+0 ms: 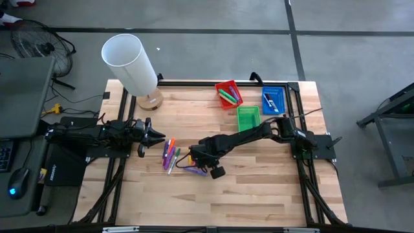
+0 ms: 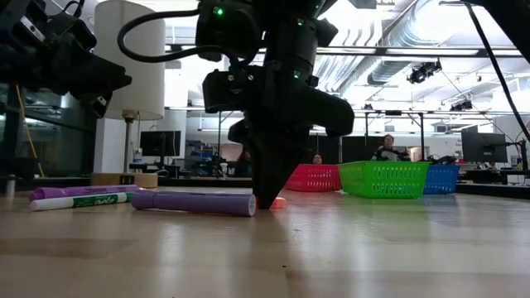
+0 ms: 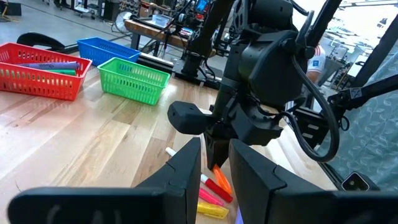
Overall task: Pick & Place Markers
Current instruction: Put the right orange pen in the green bin, then put the red marker in the blue bin
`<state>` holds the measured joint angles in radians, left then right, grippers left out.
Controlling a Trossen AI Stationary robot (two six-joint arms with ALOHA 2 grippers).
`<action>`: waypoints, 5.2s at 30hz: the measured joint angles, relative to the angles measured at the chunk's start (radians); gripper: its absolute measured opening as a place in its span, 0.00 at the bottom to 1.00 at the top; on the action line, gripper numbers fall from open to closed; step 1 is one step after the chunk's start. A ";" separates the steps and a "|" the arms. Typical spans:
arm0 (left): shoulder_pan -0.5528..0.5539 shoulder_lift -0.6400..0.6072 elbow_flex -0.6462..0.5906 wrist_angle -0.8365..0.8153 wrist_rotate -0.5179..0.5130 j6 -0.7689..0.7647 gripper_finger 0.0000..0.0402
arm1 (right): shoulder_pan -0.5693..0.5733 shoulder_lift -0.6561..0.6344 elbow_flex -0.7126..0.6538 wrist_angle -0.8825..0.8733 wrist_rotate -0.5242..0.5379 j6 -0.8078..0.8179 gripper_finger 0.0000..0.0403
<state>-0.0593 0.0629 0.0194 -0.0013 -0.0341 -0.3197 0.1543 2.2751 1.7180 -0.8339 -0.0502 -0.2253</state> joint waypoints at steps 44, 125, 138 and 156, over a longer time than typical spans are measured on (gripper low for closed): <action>0.000 0.000 0.000 0.000 0.000 0.000 0.21 | -0.128 -0.558 -0.524 0.046 0.104 0.661 0.06; 0.000 0.000 0.000 0.000 0.000 0.000 0.21 | -0.174 -0.690 -0.606 0.135 0.216 0.331 0.29; 0.000 0.000 0.000 0.000 0.000 0.000 0.21 | -0.164 -0.580 -0.597 0.294 0.034 0.129 0.30; 0.000 0.000 0.000 0.000 0.000 0.000 0.21 | -0.148 -0.207 -0.078 0.055 -0.026 -0.139 0.54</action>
<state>-0.0593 0.0629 0.0196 -0.0013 -0.0342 -0.3197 0.0064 2.0678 1.6405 -0.7793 -0.0762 -0.3642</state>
